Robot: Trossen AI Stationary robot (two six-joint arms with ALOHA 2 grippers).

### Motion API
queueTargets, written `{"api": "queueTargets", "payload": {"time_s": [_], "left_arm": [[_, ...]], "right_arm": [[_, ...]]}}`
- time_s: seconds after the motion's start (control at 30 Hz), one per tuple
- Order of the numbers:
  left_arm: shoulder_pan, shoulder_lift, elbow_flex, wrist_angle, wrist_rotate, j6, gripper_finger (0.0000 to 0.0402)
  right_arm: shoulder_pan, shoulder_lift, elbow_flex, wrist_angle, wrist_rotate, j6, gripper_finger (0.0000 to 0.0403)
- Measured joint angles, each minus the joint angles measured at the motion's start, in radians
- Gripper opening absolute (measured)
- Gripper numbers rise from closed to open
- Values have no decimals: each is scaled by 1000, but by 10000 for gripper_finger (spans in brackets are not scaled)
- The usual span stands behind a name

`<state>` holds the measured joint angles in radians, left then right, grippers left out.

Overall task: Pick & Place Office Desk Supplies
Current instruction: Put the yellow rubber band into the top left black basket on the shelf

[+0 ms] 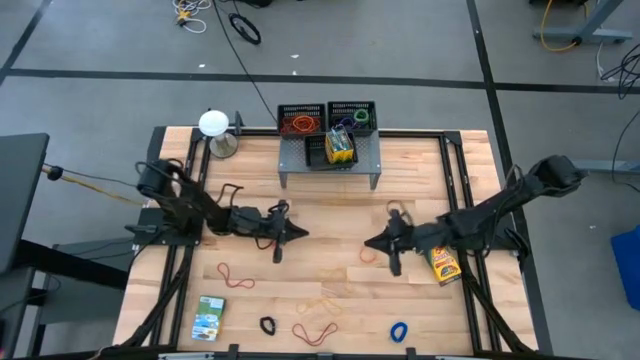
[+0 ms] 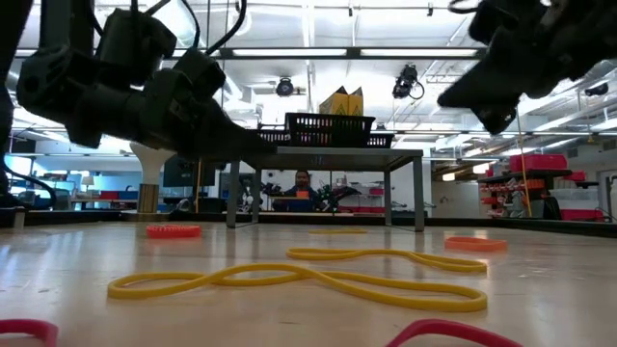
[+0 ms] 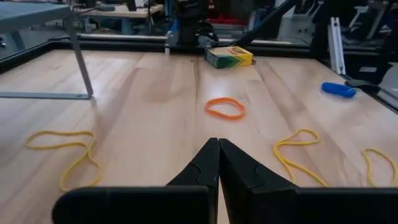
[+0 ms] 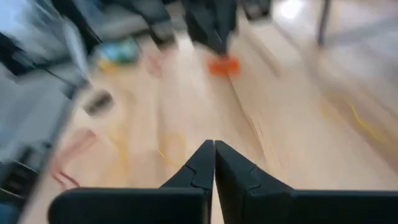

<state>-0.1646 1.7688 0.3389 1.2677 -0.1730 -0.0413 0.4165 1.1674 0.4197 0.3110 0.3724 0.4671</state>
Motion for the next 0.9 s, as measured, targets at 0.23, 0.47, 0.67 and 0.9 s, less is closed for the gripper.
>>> {"api": "queueTargets", "payload": {"time_s": [0.23,0.47,0.67,0.9], "left_arm": [[1,101,23,54,-10,-1,10],[1,120,37,54,-9,1,10],[1,118,38,70,-9,5,10],[1,118,38,75,-9,4,10]], "right_arm": [[38,242,270,-316,42,128,94],[60,510,469,-434,4,147,138],[60,670,654,-651,-36,147,134],[40,760,718,-658,-113,157,115]]}}
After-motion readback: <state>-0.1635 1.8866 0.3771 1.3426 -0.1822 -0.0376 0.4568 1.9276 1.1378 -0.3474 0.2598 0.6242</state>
